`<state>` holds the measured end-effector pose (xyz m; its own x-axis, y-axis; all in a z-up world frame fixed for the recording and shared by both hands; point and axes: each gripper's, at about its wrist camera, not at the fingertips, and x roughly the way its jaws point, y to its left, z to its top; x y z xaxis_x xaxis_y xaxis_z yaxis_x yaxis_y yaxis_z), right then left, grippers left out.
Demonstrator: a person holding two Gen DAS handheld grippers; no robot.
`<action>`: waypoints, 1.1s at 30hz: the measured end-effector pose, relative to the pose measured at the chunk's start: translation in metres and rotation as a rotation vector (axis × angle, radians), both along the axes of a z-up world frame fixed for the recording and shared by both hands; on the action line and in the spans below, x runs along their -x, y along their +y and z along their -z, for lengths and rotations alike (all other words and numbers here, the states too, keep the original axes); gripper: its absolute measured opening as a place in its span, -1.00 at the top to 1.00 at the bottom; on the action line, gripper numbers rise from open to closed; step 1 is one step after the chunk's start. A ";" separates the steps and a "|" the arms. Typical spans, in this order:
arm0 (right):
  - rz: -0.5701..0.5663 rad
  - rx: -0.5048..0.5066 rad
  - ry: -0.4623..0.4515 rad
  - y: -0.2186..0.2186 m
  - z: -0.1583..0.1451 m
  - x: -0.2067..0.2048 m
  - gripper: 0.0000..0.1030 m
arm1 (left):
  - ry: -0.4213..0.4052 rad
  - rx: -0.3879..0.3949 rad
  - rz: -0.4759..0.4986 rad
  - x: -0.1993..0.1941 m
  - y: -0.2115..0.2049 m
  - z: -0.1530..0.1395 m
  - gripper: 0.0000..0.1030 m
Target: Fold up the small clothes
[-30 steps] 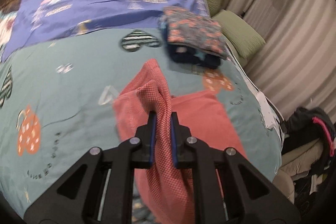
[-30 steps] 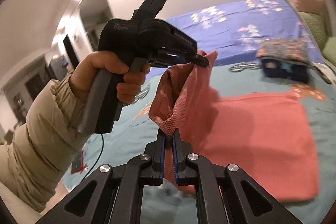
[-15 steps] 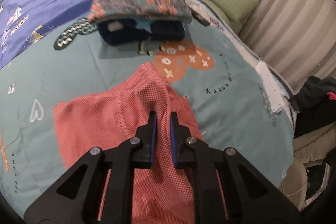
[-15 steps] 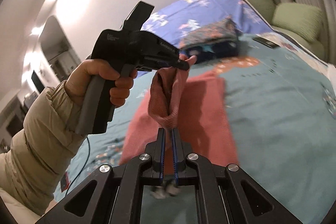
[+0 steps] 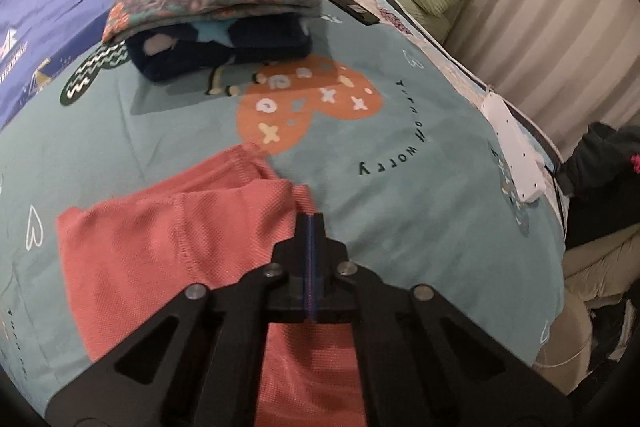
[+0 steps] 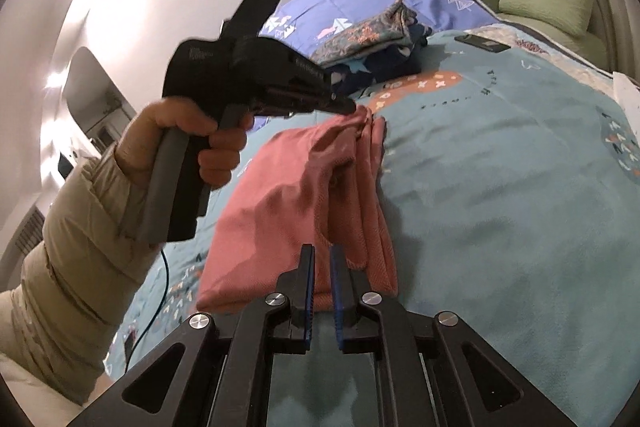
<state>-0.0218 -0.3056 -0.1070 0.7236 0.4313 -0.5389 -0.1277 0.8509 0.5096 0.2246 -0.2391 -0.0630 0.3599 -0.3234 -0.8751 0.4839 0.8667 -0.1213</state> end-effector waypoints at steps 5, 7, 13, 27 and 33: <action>-0.033 -0.030 0.046 -0.005 0.011 0.000 0.55 | -0.068 -0.038 -0.016 0.014 0.014 -0.005 0.79; -0.058 -0.037 0.062 -0.004 0.013 -0.004 0.50 | -0.090 -0.030 -0.035 0.019 0.028 -0.008 0.55; -0.085 -0.088 0.128 -0.001 0.025 -0.020 0.18 | -0.102 -0.028 -0.066 0.022 0.054 -0.008 0.03; -0.001 -0.122 0.050 -0.004 0.003 -0.025 0.92 | 0.004 -0.061 -0.047 -0.015 0.008 0.032 0.77; -0.075 -0.072 -0.015 0.002 -0.018 0.002 0.92 | -0.093 0.002 0.029 0.016 -0.001 -0.005 0.79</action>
